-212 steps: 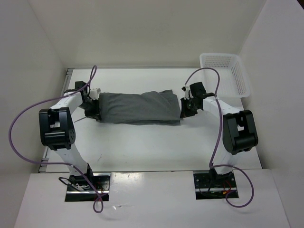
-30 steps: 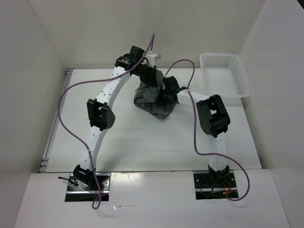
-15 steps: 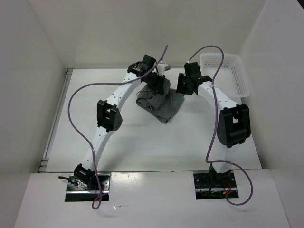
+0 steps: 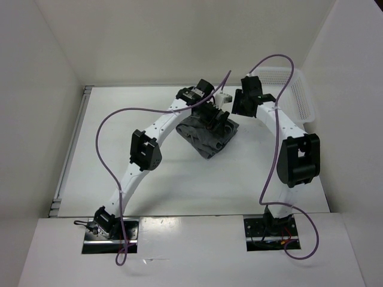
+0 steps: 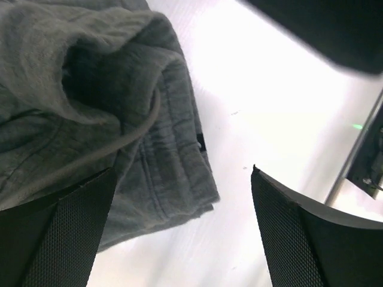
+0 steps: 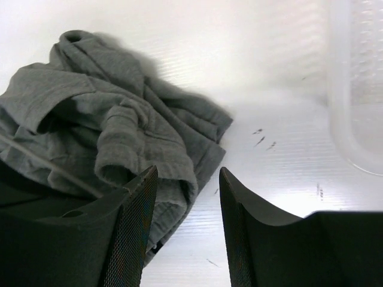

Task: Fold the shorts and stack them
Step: Fold the shorts

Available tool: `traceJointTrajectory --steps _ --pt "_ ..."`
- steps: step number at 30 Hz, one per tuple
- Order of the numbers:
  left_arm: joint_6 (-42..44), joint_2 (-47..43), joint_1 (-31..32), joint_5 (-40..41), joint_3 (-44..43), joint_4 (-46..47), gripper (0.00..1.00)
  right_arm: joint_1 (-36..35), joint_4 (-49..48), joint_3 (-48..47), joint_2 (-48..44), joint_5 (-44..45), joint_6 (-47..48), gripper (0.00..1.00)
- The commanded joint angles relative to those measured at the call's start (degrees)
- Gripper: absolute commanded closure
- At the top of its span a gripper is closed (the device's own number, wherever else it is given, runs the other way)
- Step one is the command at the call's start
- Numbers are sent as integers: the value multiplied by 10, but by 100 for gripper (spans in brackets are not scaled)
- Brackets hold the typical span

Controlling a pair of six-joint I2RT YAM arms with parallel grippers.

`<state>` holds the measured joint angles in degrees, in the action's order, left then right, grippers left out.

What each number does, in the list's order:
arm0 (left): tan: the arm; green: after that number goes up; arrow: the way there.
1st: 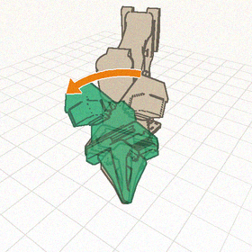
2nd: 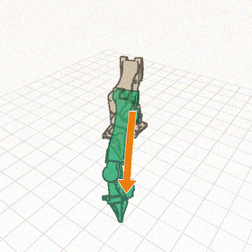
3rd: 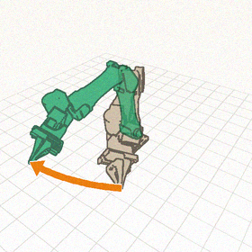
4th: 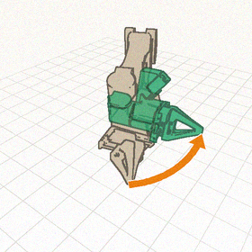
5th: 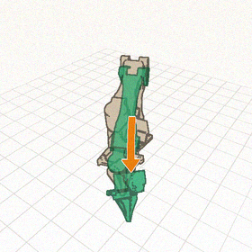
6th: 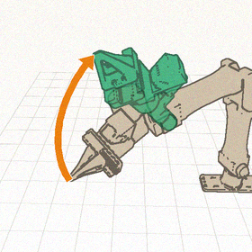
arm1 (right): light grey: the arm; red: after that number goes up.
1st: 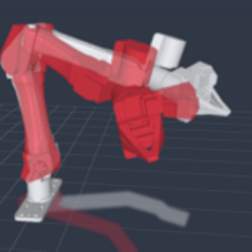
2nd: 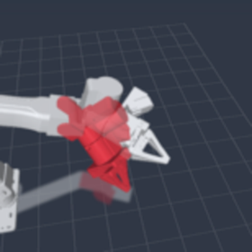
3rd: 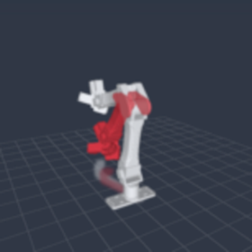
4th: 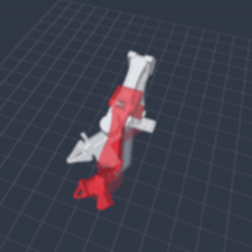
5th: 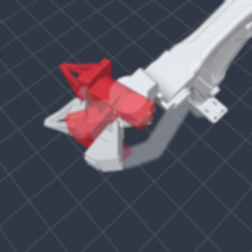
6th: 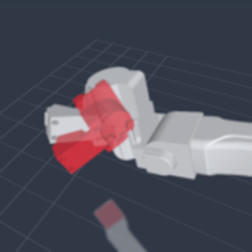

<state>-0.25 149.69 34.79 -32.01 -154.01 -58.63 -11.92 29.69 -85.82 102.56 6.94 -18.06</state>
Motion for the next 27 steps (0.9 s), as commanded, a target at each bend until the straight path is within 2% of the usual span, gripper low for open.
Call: traceJointTrajectory --steps 1,6,9,13,14,16,18,20,22,23,24,26,27 --pt "3 -54 -1 -31 -12 -26 1 5 3 -22 -52 51 13 49" --pt "3 -122 -22 -76 -12 -43 1 10 -11 10 -81 16 18 49" --pt "3 -158 -28 -76 -43 -43 1 10 -25 27 -81 -3 11 49" --pt "3 -184 -47 24 -50 -41 1 10 -57 27 -81 -96 30 49" --pt "3 -184 -58 86 -38 -35 1 10 -62 27 -81 -126 30 51" --pt "3 -177 -102 122 12 -23 1 4 -68 22 -75 -143 30 56" --pt "3 -177 -135 128 50 3 5 -2 -75 21 -75 -173 36 60" --pt "3 -178 -165 128 125 31 15 -30 -75 29 -75 -188 47 60" --pt "3 -188 -165 145 179 84 20 -54 -81 37 -69 -188 53 60" --pt "3 -206 -165 154 241 105 22 -77 -88 45 -58 -188 53 54" --pt "3 -217 -158 170 275 157 22 -88 -95 45 -51 -182 47 51" --pt "3 -234 -153 186 331 200 19 -96 -111 50 -30 -170 39 45" --pt "3 -234 -153 193 354 218 9 -102 -111 50 -21 -160 39 41"
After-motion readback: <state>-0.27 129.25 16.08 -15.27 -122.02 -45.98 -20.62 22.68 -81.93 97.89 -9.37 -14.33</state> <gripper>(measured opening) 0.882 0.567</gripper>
